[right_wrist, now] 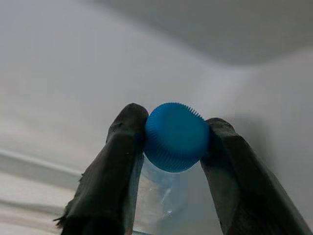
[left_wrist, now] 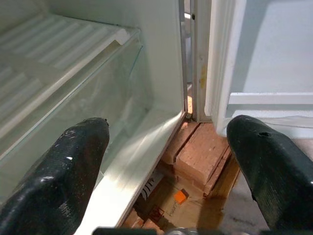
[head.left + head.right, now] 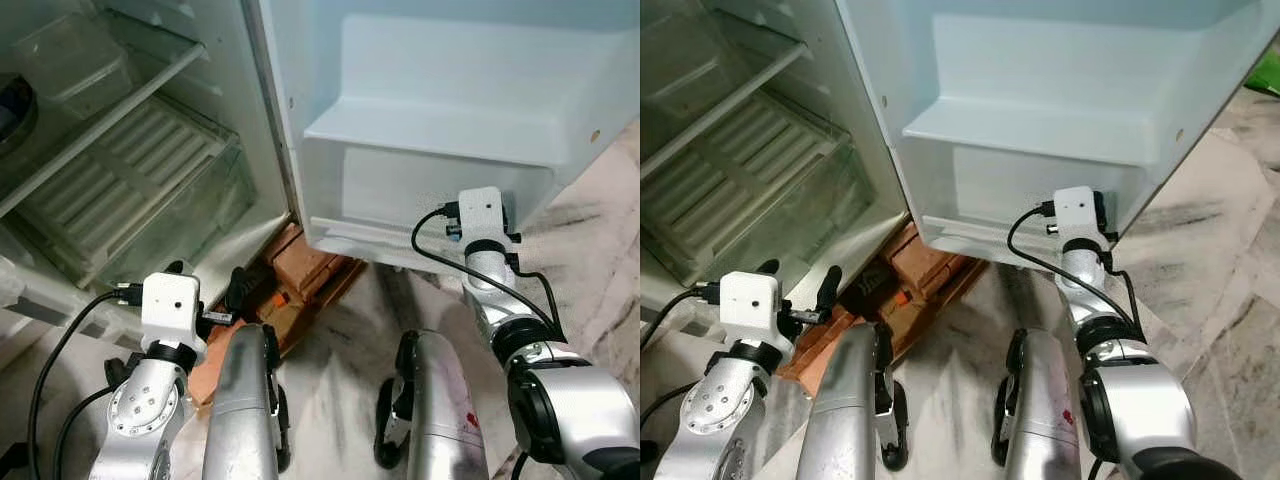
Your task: Restocking fridge
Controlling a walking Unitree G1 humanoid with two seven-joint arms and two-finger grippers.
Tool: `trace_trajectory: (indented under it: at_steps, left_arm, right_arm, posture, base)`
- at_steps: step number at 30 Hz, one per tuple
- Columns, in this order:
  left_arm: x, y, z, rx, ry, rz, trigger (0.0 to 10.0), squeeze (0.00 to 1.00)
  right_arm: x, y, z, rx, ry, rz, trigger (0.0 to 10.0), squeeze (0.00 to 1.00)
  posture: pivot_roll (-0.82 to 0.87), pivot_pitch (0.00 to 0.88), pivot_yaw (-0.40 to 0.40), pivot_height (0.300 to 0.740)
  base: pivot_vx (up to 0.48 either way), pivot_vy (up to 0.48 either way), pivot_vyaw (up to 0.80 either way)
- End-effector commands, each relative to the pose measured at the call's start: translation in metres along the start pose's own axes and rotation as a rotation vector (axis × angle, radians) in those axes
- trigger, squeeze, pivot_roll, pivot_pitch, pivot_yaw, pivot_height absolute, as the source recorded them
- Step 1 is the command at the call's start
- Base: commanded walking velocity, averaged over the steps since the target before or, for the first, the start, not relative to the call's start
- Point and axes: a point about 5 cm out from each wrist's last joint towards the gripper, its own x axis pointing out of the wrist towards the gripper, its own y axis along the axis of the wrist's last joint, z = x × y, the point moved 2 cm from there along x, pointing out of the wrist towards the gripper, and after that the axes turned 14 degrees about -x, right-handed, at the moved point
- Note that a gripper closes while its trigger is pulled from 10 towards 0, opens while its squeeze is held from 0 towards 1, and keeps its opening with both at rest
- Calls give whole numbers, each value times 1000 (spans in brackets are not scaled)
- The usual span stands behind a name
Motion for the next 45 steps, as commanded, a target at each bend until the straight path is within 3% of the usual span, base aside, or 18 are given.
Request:
trace_trajectory:
  at_steps: [1, 11, 14, 18, 23, 27, 29, 30, 32, 34, 37, 38, 41, 45]
  left_arm:
    - [0, -6, -4, 8, 13, -19, 10000, 0]
    - [8, -5, -2, 7, 6, -4, 10000, 0]
    - [8, -6, -2, 8, 4, -3, 10000, 0]
    - [11, -6, -4, 10, 6, 3, 10000, 0]
    - [15, -7, -3, 9, 3, 9, 10000, 0]
    - [16, -7, -2, 6, 0, 13, 10000, 0]
    - [16, -8, -2, 4, 0, 13, 10000, 0]
    - [16, -10, -3, 0, 1, 7, 10000, 0]
    - [15, -12, -3, -4, 0, 2, 10000, 0]
    - [15, -12, -3, -5, 0, 1, 10000, 0]
    - [15, -13, -1, -8, -10, 0, 10000, 0]
    - [15, -13, 0, -7, -14, 1, 10000, 0]
    - [19, -13, -1, -7, -7, 9, 10000, 0]
    - [22, -11, -3, -10, 4, 26, 10000, 0]
  right_arm:
    - [0, -22, 19, 2, -72, -92, 10000, 1000]
    - [11, 7, 36, -15, -95, 52, 10000, 1000]
    - [11, 10, 37, -17, -89, 70, 10000, 1000]
    - [12, 34, 35, -43, -54, 203, 10000, 1000]
    - [10, 51, 34, -53, -29, 295, 10000, 1000]
    - [6, 56, 32, -32, -9, 328, 10000, 1000]
    - [0, 53, 26, -11, 28, 330, 10000, 1000]
    - [-14, 46, 10, -44, 103, 353, 10000, 1000]
    - [-28, 39, -3, -67, 166, 383, 10000, 1000]
    - [-33, 36, -6, -66, 183, 391, 10000, 1000]
    - [-58, 40, -8, -74, 217, 506, 10000, 1000]
    - [-68, 40, -9, -58, 242, 523, 10000, 1000]
    - [-82, 25, -20, 5, 305, 444, 10000, 1000]
    - [-104, 16, -29, 158, 368, 370, 10000, 1000]
  posture:
    - [183, 227, 77, 561]
    - [167, 187, 74, 561]
    - [165, 182, 73, 561]
    - [151, 163, 72, 561]
    - [134, 148, 71, 561]
    - [129, 143, 71, 561]
    - [125, 139, 74, 561]
    - [104, 130, 92, 561]
    - [98, 126, 97, 561]
    - [94, 121, 101, 561]
    - [84, 108, 102, 561]
    - [79, 98, 91, 561]
    - [76, 91, 85, 561]
    - [73, 84, 78, 561]
  base:
    - [0, 0, 0]
    - [0, 0, 0]
    - [0, 0, 0]
    - [0, 0, 0]
    - [0, 0, 0]
    - [0, 0, 0]
    - [0, 0, 0]
    - [0, 0, 0]
    - [0, 0, 0]
    - [0, 0, 0]
    - [0, 0, 0]
    - [0, 0, 0]
    - [0, 0, 0]
    - [0, 0, 0]
